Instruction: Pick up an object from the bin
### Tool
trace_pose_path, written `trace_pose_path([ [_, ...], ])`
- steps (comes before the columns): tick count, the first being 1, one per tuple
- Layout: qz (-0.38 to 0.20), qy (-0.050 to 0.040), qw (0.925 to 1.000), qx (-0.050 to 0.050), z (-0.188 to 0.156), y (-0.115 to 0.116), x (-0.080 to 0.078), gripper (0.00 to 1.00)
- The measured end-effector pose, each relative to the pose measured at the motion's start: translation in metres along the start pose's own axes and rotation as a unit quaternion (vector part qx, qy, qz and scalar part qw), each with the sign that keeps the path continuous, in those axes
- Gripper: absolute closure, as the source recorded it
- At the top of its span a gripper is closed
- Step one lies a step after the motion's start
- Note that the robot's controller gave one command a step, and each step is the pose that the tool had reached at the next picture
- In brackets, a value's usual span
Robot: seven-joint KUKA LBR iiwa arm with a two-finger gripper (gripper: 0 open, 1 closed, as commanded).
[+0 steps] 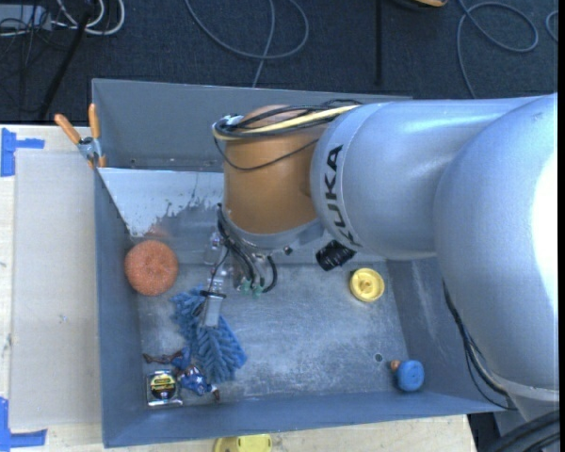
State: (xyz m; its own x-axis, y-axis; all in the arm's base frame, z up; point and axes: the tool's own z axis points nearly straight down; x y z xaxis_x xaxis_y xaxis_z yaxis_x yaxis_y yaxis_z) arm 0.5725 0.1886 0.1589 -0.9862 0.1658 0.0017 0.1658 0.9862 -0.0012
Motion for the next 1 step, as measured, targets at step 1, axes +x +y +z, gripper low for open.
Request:
trace_pose_path([
  [1, 0.132, 0.0011, 0.9913, 0.000, 0.0144, 0.0086, 0.0015, 0.00],
])
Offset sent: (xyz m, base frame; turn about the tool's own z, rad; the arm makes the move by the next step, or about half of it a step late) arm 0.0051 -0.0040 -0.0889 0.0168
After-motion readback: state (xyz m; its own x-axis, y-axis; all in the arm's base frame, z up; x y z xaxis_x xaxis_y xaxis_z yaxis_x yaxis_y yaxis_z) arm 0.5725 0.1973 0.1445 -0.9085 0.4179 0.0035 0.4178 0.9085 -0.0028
